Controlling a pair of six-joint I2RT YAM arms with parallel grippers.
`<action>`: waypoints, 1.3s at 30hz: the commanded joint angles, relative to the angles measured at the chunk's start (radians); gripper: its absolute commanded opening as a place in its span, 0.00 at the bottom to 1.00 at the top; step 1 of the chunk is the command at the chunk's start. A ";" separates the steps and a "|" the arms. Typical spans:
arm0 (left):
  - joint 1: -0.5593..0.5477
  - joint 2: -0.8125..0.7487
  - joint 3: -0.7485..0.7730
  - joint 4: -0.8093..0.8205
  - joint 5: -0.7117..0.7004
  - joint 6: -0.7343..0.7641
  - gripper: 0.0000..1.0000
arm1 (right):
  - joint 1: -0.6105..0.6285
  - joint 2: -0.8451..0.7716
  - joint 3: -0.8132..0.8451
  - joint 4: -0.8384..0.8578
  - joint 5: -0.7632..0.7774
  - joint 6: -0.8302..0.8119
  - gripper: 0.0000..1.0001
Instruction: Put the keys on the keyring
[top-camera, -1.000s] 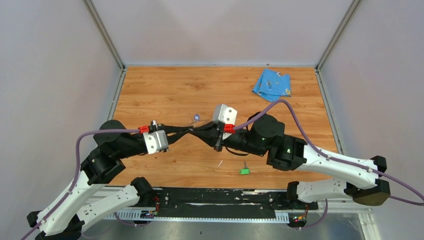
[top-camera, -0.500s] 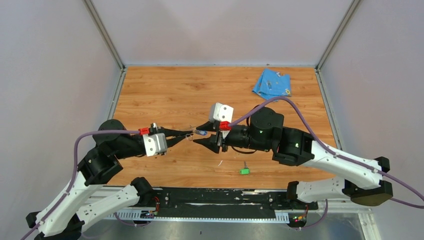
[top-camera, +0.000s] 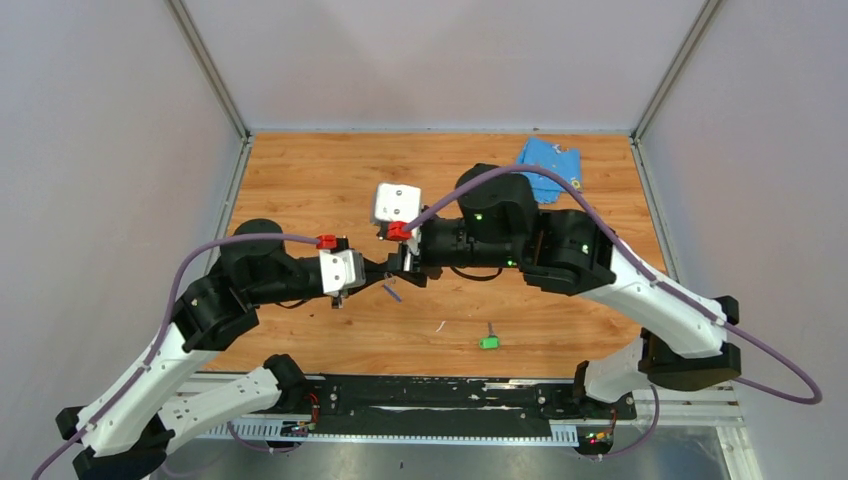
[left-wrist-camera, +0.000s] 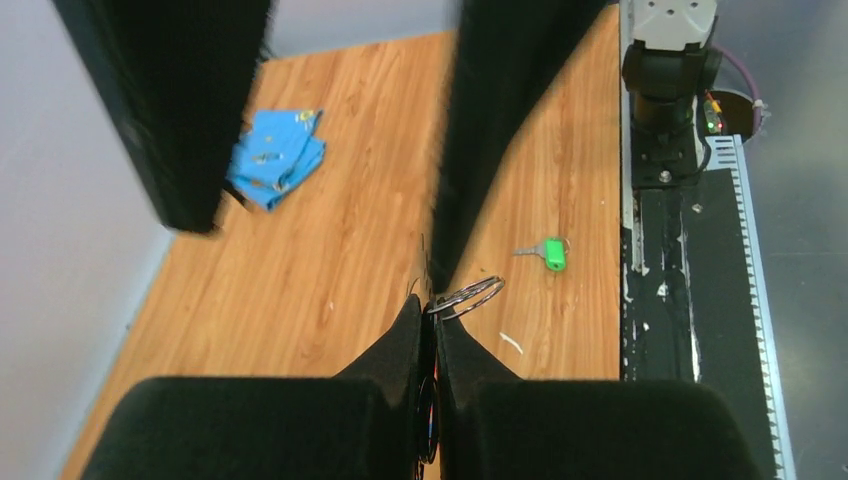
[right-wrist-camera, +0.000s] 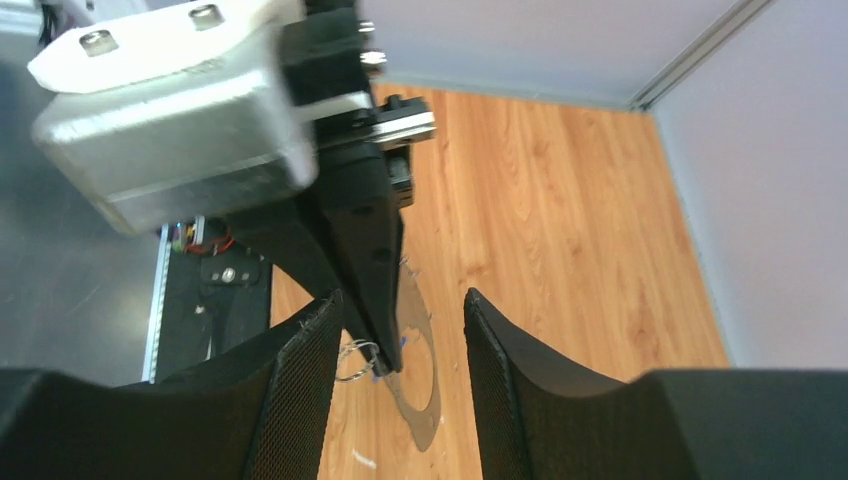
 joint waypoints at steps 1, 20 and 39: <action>-0.002 0.010 0.017 -0.042 -0.061 -0.082 0.00 | -0.010 0.058 0.076 -0.230 -0.027 -0.013 0.47; -0.002 0.008 0.019 -0.037 -0.101 -0.086 0.00 | -0.009 0.098 0.094 -0.281 -0.047 0.059 0.43; -0.002 -0.006 0.019 -0.023 -0.096 -0.065 0.00 | -0.010 0.104 0.061 -0.232 0.094 0.063 0.01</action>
